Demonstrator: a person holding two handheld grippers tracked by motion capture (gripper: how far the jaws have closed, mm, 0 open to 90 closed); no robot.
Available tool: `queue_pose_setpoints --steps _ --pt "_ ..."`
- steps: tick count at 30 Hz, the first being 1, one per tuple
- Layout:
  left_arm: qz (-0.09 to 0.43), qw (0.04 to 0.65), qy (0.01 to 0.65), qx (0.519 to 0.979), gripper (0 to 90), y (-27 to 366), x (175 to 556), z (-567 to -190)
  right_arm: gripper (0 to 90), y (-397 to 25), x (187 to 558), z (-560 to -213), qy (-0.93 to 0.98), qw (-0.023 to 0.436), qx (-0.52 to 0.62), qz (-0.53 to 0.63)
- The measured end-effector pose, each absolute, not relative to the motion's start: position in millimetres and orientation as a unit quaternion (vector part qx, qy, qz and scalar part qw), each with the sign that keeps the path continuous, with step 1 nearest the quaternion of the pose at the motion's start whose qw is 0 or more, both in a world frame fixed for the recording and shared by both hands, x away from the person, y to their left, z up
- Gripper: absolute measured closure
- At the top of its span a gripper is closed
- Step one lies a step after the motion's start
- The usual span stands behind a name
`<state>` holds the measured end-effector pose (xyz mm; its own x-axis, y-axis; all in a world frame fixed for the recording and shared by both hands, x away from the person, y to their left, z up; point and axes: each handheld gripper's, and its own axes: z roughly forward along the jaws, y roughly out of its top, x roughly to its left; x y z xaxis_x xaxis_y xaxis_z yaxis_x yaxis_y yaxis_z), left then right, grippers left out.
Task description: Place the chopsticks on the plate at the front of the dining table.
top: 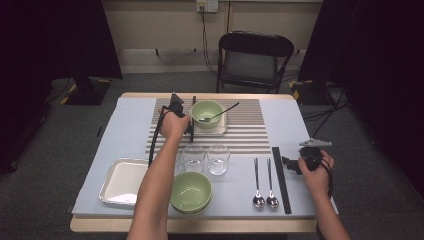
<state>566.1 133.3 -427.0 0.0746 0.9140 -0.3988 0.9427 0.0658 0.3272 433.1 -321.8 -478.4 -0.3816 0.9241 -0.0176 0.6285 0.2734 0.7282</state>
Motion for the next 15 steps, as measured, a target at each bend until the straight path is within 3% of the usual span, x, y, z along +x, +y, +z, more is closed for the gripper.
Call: queue_pose_setpoints --steps 15 --pt "-0.034 0.26 0.678 0.687 86.3 131.9 565.4 -428.3 16.5 -321.8 433.3 -478.4 0.765 0.226 0.507 0.326"
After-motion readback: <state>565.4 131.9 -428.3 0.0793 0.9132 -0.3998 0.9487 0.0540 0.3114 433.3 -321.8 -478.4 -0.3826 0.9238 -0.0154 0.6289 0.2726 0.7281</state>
